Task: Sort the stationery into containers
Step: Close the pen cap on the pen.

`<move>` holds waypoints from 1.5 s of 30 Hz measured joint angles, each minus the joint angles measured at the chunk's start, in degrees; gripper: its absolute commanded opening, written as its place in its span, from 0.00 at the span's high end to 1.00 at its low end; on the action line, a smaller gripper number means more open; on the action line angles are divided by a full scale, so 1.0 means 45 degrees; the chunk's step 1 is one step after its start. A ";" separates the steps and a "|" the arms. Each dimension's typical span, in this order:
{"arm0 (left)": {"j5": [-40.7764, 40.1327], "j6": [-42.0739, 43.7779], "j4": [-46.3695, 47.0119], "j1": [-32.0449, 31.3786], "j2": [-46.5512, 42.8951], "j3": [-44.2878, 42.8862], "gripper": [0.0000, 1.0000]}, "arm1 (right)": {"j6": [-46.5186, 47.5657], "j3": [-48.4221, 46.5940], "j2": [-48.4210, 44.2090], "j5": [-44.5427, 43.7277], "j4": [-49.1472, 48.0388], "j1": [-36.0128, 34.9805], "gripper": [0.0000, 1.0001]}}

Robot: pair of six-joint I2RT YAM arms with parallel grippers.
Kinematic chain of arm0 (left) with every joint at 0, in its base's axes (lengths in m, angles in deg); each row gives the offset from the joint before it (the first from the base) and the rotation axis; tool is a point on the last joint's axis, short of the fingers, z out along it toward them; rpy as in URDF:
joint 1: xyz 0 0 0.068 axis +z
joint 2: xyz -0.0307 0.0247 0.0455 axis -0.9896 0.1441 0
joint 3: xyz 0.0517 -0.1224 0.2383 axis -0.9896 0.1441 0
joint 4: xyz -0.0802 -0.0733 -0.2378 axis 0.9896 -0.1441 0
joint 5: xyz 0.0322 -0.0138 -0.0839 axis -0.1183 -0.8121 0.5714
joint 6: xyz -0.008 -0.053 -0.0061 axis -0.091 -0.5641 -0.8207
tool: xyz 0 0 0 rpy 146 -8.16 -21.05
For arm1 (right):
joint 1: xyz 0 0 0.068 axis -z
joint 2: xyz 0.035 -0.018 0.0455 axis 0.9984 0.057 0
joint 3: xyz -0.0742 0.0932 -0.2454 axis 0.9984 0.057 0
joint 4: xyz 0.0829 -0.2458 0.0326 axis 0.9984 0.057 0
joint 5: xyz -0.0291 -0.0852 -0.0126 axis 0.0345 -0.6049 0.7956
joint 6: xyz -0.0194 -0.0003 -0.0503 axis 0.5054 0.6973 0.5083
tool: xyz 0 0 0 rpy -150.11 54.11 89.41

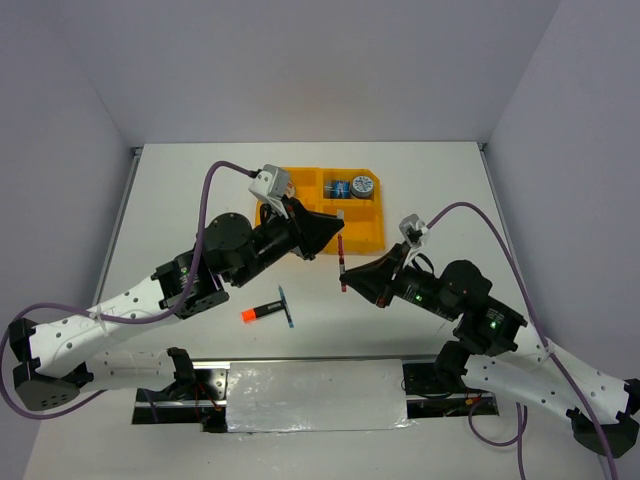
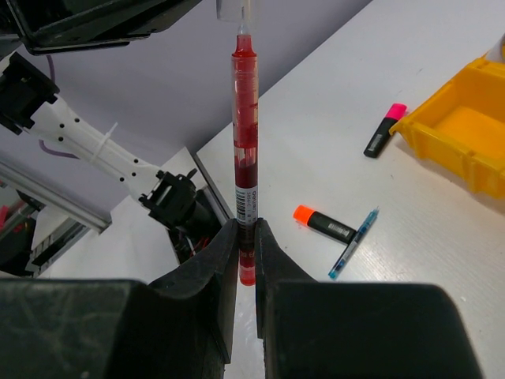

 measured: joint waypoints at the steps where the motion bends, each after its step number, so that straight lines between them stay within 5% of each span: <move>1: 0.0000 0.0000 0.0000 0.0000 0.0000 0.0000 1.00 | 0.0000 0.0000 0.0000 -0.0010 0.0000 0.0000 1.00; 45: -0.0151 -0.0588 0.0976 0.0005 -0.0321 0.0661 0.99 | 0.0073 -0.0758 0.0510 -0.0238 -0.0447 -0.0058 1.00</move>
